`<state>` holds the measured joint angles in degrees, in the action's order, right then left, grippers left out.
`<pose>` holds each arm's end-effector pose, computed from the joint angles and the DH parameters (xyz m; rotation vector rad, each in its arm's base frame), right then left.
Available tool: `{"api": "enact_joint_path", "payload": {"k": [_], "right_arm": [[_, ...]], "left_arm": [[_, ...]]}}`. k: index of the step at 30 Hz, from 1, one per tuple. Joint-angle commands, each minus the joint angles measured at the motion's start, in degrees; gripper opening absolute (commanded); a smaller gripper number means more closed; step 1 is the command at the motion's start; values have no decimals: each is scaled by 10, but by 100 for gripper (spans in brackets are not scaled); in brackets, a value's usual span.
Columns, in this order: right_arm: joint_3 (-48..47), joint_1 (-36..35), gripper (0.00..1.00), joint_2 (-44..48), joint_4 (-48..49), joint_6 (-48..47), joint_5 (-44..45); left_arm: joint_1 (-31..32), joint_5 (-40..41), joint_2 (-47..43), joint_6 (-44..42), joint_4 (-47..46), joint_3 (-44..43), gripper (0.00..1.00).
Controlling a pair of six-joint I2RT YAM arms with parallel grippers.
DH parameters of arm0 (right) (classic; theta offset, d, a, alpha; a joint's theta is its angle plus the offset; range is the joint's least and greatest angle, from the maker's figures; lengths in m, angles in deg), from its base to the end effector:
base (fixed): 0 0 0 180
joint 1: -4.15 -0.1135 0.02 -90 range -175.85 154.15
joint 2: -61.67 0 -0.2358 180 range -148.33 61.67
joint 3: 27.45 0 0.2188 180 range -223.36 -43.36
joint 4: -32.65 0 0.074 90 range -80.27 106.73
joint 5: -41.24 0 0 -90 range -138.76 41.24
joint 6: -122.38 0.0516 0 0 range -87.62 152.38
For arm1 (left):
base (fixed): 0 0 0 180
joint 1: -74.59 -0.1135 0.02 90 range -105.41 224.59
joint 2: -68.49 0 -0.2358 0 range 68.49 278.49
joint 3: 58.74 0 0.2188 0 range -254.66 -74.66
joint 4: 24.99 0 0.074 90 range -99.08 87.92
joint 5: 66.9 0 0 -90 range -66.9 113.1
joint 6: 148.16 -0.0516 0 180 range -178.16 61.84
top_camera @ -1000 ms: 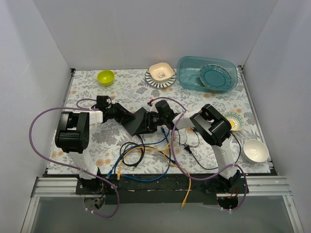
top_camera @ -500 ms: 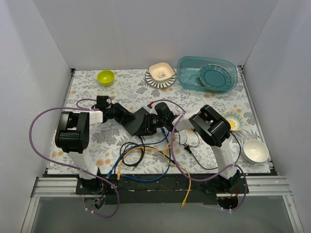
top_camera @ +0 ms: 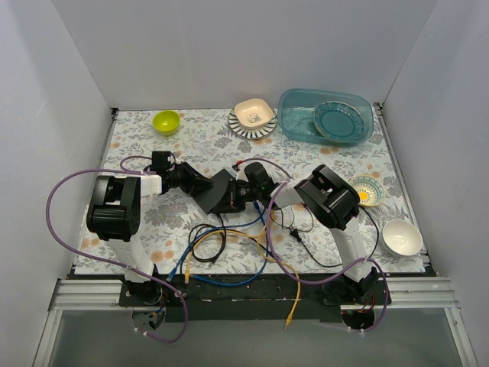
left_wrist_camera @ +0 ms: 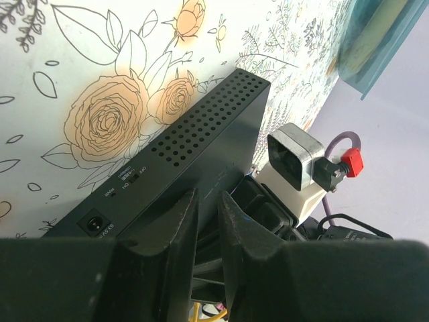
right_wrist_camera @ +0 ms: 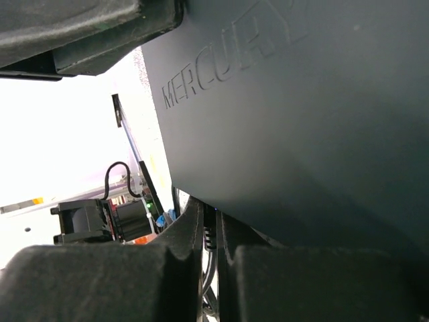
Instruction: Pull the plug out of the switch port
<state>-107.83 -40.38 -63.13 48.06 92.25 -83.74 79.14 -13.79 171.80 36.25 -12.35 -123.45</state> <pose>0.2733 0.3104 0.0976 -0.1231 2.4794 1.6072 0.3140 -0.0561 0.1166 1.7275 -2.1922 1.3419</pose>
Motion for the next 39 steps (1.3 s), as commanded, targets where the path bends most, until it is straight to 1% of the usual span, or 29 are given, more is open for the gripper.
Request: {"api": "enact_joint_path", "payload": {"k": [1,7,14,17,18,20,21,22,23,24,26,27,29,30,31,32,33,35,36,37,39], "right_arm": [[29,-1,2,-27,-29,-5,11],[65,0,1,-15,-38,-42,-17],[117,-1,1,-8,-14,-42,-47],[139,4,1,12,-5,-43,-32],[145,11,1,23,-8,-49,-5],[153,24,1,76,-46,-83,31],[151,29,1,95,-69,-100,71],[143,33,1,128,-110,-123,97],[108,39,1,140,-217,-145,131],[95,42,1,154,-265,-188,181],[80,49,1,169,-337,-217,210],[83,50,1,189,-341,-241,225],[88,52,19,215,-344,-255,239],[92,52,33,245,-337,-261,251],[88,50,38,257,-338,-264,260],[79,49,41,269,-342,-267,269],[53,48,45,282,-360,-272,285],[12,43,47,289,-391,-293,302],[-6,40,48,289,-428,-301,317],[-46,38,48,290,-445,-316,321],[-76,30,48,296,-483,-329,342]], "left_arm": [[-1,54,16,-16,56,25,20],[-1,47,31,-12,53,15,20],[0,45,38,-11,49,13,20],[-1,46,35,-10,48,14,20],[-1,47,33,-11,48,13,20],[-1,49,23,-12,51,11,19],[-2,53,20,-14,53,8,20],[-1,55,14,-15,56,4,20],[-2,57,11,-15,59,2,20],[-2,61,8,-16,63,-1,20],[-1,66,-1,-20,69,-5,20],[-1,73,-4,-20,71,-5,21],[-2,81,-14,-26,75,-8,26],[-1,83,-18,-27,77,-9,29],[-1,82,-22,-31,77,-10,30],[-1,80,-30,-32,72,-10,34],[-2,75,-37,-32,61,-8,37],[1,70,-58,-27,53,-8,43],[3,70,-66,-26,48,-9,45],[4,75,-74,-26,47,-9,47],[10,81,-103,-37,44,-14,52]]}}
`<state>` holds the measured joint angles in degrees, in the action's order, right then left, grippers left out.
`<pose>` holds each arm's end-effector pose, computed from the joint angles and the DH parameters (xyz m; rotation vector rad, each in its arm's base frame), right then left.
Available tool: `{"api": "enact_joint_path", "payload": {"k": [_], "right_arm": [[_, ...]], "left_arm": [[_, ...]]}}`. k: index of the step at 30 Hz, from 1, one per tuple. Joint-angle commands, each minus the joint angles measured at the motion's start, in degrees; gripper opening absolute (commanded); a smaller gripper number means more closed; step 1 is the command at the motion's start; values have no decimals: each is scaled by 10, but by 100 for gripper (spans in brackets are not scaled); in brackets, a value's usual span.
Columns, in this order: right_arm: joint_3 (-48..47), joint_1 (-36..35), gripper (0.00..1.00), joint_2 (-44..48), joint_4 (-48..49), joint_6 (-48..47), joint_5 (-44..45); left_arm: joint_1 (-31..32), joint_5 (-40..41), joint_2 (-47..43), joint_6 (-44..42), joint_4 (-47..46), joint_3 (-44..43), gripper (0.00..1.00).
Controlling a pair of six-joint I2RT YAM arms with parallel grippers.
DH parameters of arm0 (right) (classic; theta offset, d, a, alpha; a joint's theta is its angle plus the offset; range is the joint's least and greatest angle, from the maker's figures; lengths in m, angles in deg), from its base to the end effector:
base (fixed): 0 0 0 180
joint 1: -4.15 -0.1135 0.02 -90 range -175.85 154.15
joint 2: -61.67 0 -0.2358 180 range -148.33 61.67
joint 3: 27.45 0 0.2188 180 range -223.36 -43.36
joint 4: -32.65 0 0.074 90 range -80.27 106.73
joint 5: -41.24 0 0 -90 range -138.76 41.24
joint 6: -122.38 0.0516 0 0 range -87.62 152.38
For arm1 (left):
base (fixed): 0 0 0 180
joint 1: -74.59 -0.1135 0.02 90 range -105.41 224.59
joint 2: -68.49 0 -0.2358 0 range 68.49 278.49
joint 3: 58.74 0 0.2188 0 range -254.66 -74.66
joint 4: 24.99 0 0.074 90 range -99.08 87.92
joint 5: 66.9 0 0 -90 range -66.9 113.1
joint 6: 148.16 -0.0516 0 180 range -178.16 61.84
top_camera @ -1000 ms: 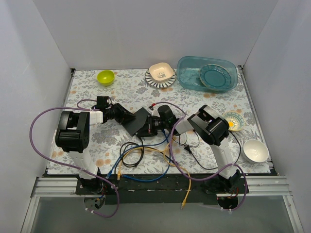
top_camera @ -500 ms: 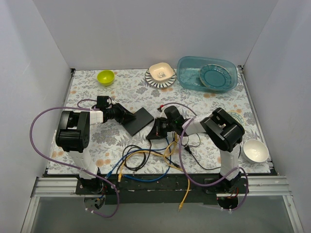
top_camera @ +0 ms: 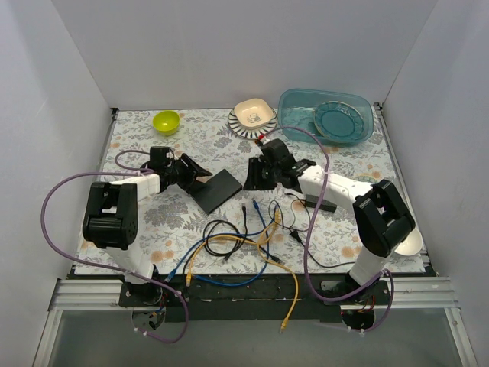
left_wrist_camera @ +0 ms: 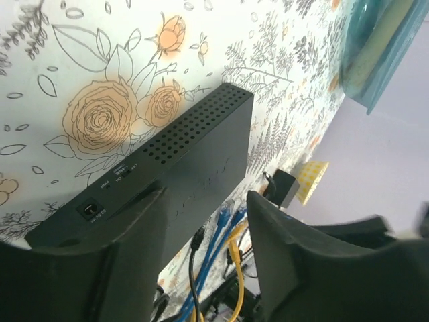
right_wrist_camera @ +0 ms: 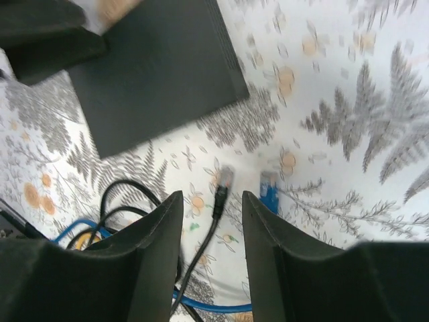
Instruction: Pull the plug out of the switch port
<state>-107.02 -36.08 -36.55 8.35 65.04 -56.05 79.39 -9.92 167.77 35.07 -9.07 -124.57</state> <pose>0.2650 0.2328 0.1916 -0.2292 2.4364 0.7580 0.3135 -0.0545 0.1366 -1.7289 2.2166 -1.3241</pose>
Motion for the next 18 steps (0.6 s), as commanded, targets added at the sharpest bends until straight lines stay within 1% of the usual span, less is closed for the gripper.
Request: {"api": "enact_joint_path", "payload": {"k": [1,4,5,6,7,8,9,10,12,13,14,16,17,18], "right_arm": [[-93,-15,48,36,-111,-60,69],[-84,-16,49,71,-138,-75,115],[-64,-16,49,83,-135,-90,119],[-52,-16,48,107,-127,-102,102],[-34,-16,46,122,-114,-116,78],[0,-19,45,135,-80,-136,42],[16,-24,43,156,-67,-141,-10],[26,-31,43,162,-60,-147,-27],[31,-77,41,163,-62,-179,-38],[28,-95,41,159,-63,-193,-40],[24,-132,41,151,-65,-201,-40],[0,-158,40,119,-66,-218,-61],[-9,-181,39,109,-64,-226,-66],[-28,-191,38,92,-59,-236,-69]], "left_arm": [[20,44,-73,-35,15,-7,53],[70,80,-107,-81,54,-19,56],[84,101,-114,-88,66,-19,55],[100,116,-124,-94,95,-19,55],[108,125,-146,-90,103,-3,55],[108,137,-164,-82,112,10,54],[106,178,-181,-70,142,23,53],[104,198,-207,-58,166,35,50],[98,258,-218,-55,235,34,49],[98,275,-225,-50,251,37,47],[96,287,-237,-46,262,42,47],[92,323,-240,-32,303,42,47],[88,340,-241,-8,317,45,47],[73,340,-241,2,330,50,47]]}}
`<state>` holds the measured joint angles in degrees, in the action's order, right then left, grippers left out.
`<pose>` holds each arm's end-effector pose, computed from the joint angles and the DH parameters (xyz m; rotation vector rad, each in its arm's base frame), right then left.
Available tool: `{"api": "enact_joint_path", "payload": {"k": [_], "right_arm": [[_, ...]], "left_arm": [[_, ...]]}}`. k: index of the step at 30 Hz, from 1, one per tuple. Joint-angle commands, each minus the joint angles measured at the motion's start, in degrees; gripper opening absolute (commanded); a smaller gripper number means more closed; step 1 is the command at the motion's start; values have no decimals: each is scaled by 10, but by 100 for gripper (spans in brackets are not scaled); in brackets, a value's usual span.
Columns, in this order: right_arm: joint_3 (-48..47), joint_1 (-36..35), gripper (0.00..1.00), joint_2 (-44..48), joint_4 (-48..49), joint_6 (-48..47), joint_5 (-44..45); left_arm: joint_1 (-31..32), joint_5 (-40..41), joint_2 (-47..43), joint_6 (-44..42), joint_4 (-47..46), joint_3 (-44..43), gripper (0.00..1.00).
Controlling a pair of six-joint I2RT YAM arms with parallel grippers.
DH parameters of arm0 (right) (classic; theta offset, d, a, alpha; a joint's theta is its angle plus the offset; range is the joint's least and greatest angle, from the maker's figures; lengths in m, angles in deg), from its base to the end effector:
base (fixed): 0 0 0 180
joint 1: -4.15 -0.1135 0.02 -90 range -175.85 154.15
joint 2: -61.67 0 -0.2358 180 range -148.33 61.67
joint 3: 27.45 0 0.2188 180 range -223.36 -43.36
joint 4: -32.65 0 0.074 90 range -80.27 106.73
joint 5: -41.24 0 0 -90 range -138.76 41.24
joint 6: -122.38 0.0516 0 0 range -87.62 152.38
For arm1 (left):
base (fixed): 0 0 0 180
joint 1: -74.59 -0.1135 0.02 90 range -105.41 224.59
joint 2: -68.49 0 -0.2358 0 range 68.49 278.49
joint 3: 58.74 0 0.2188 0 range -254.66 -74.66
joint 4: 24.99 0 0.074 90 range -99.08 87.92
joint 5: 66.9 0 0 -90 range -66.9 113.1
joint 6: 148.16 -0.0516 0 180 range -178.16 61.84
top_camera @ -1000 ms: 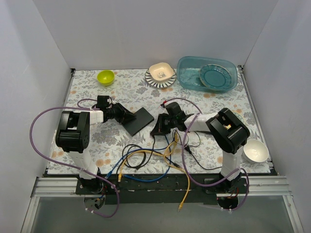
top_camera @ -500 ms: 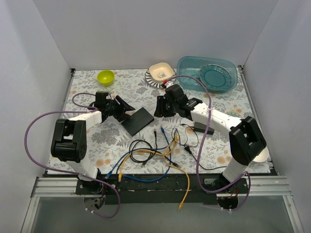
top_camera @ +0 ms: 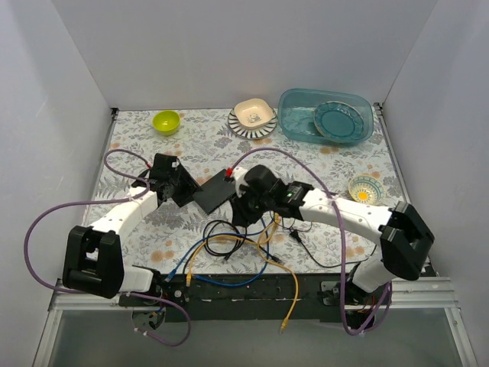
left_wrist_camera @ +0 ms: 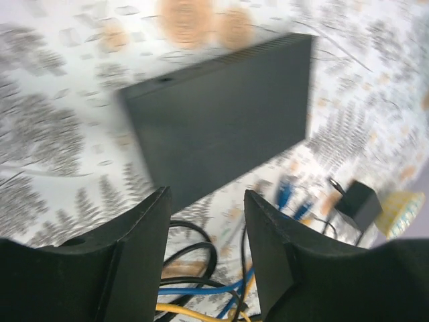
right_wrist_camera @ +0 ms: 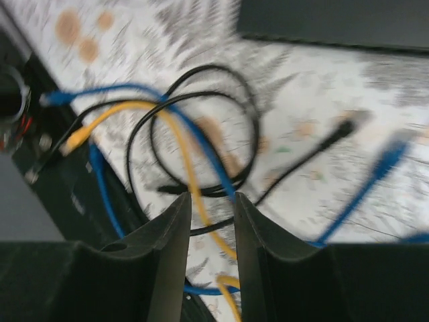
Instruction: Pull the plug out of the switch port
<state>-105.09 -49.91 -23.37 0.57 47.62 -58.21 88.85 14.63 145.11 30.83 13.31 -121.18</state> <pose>0.1768 0.2584 0.2408 -0.8798 2.2172 0.8015 0.2440 -0.0699 0.1901 -1.5973 2.2046 -0.8498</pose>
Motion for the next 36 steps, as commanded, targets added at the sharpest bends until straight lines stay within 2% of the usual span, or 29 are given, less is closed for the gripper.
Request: {"api": "enact_joint_path", "payload": {"k": [1,5,9,12,16,20,23,27,31,36], "right_arm": [[-54,-60,38,-48,24,-78,-54],[-89,-82,37,-91,68,-72,-76],[-137,-99,36,-182,79,-61,-97],[-160,-113,33,-244,75,-52,-93],[-161,-127,32,-285,125,-41,-80],[-228,-140,32,-356,86,-36,-62],[-231,-139,32,-381,68,-7,-10],[-188,-121,28,-365,7,34,58],[-20,-58,26,-297,0,91,73],[89,-1,25,-190,-40,127,124]], "left_arm": [[-32,89,-16,53,110,22,47],[-78,86,-22,104,115,61,47],[-113,86,-24,137,110,93,48],[-138,52,-19,148,105,114,48],[-166,46,-16,144,111,125,48],[-168,45,-12,136,135,119,48],[-168,28,-19,129,127,136,49],[-172,5,-36,117,105,158,48],[-172,-10,-57,108,93,174,48],[-172,-43,-61,85,87,176,47]]}}
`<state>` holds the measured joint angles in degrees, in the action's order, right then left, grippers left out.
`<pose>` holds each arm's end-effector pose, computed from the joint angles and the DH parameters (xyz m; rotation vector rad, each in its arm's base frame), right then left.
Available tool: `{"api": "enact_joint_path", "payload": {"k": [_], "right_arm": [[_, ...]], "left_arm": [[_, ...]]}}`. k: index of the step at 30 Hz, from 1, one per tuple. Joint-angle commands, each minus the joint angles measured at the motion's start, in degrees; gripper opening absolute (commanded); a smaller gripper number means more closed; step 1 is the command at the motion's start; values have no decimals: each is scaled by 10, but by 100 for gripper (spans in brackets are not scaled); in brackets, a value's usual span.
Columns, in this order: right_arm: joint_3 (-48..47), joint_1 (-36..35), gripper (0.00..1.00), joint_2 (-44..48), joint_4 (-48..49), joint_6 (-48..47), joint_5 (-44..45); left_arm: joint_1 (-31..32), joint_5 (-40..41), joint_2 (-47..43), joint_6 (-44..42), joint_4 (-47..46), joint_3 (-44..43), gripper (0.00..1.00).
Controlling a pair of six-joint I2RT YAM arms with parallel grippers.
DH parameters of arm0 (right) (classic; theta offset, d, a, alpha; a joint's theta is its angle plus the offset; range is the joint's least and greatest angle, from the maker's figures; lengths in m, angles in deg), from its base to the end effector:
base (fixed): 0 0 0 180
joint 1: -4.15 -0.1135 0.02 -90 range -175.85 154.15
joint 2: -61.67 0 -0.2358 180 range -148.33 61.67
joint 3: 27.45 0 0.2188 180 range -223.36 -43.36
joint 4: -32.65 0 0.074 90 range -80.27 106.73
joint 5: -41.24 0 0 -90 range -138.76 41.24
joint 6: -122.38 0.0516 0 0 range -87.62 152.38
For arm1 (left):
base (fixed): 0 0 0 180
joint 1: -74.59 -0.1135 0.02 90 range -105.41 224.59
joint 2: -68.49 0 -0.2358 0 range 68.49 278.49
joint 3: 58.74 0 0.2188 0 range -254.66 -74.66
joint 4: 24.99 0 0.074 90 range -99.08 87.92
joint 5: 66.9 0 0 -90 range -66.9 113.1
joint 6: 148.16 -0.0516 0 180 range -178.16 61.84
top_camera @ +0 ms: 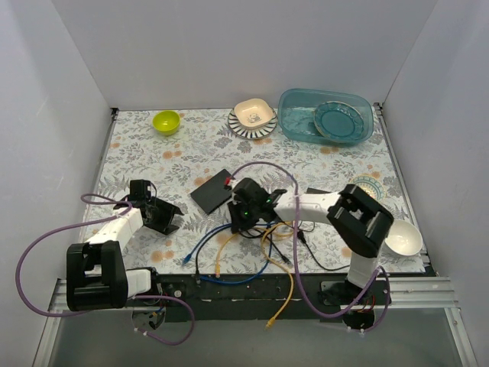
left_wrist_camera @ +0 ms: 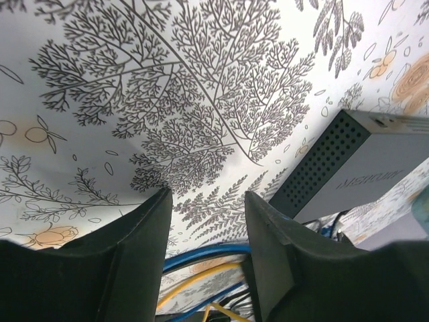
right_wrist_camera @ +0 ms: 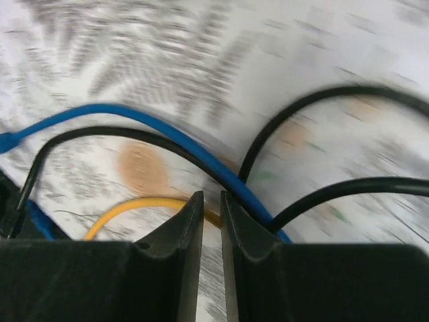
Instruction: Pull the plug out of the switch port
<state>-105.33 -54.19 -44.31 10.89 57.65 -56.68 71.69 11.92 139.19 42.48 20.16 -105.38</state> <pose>0.1822 0.3089 0.1415 -0.8038 2.4763 0.7682 0.1864 -0.0006 0.1303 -2.3144 1.8915 -0.6053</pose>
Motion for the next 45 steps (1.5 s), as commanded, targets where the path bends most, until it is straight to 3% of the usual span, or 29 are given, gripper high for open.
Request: {"api": "enact_joint_path", "payload": {"k": [1,12,20,23,28,29,33,35,40,45], "right_arm": [[100,55,24,28,-153,31,119],[127,203,23,97,-289,87,163],[185,335,29,179,-301,92,184],[139,328,29,205,-319,94,204],[-14,240,35,250,-345,111,239],[-77,222,37,242,-355,112,261],[-185,135,39,191,-367,106,278],[-198,120,41,160,-331,82,246],[-198,127,42,70,-230,62,203],[-263,172,34,-31,-215,69,183]], "left_arm": [[-1,-19,-3,-35,16,17,47],[11,-93,14,-43,1,25,45],[20,-95,23,-52,24,-1,44],[21,-86,27,-56,31,-14,44],[20,-74,42,-62,39,-37,44],[21,-71,46,-62,40,-41,44],[20,-54,52,-63,39,-53,44],[20,-52,55,-61,36,-58,44],[20,-70,60,-44,12,-58,44],[21,-91,70,-31,-22,-51,41]]}}
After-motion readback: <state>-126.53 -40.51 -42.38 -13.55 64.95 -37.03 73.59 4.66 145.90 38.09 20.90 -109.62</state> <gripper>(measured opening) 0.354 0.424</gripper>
